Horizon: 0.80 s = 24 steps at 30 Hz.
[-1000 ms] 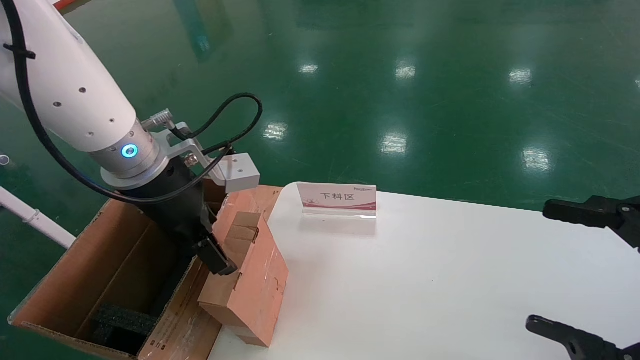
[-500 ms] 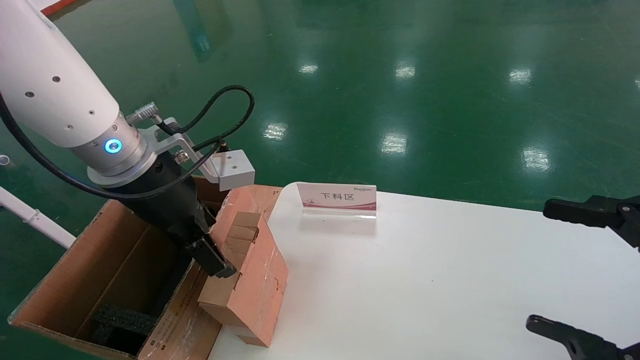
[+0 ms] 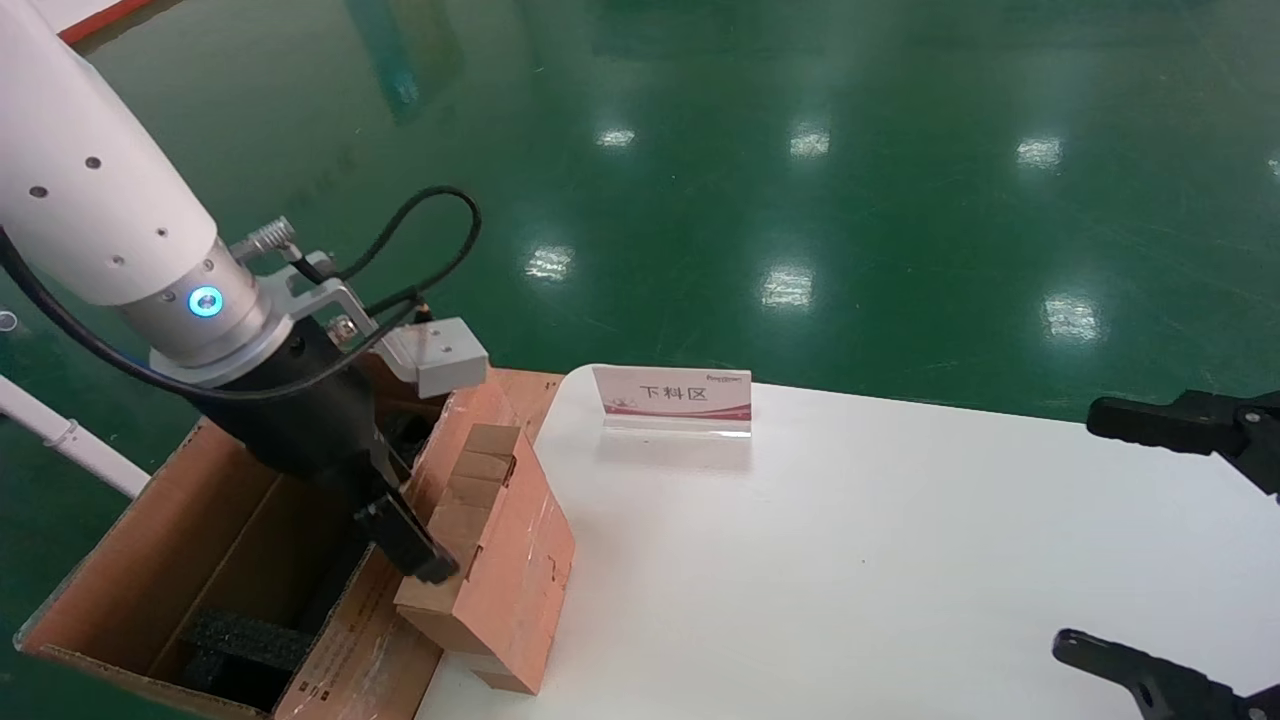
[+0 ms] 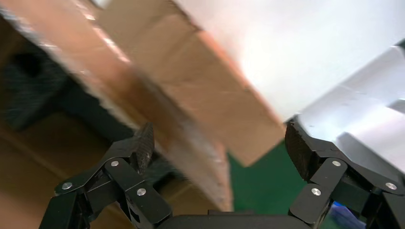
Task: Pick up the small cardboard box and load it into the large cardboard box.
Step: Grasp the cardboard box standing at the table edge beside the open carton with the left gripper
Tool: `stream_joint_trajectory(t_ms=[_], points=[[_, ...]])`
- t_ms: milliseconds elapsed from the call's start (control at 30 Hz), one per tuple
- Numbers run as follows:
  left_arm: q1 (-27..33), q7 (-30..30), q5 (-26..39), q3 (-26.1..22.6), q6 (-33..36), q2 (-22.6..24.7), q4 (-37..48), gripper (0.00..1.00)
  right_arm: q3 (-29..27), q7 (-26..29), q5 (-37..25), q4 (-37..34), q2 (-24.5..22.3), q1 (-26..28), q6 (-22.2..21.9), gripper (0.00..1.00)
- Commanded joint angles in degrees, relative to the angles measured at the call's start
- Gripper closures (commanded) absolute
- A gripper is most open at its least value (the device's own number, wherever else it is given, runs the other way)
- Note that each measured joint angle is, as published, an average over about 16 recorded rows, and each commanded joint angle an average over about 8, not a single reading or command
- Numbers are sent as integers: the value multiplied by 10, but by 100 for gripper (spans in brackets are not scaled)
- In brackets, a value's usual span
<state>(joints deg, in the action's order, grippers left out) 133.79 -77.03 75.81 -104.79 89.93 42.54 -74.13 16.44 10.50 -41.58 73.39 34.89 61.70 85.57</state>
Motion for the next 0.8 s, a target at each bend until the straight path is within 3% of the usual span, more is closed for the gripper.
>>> stream_joint_trajectory(t_ms=[33, 800], points=[[1, -6, -15, -7, -1, 3, 1, 0, 0, 0, 0, 0, 0, 0, 0, 0], [-31, -36, -27, -44, -25, 36, 30, 0, 1, 0, 1, 0, 0, 0, 0, 0]])
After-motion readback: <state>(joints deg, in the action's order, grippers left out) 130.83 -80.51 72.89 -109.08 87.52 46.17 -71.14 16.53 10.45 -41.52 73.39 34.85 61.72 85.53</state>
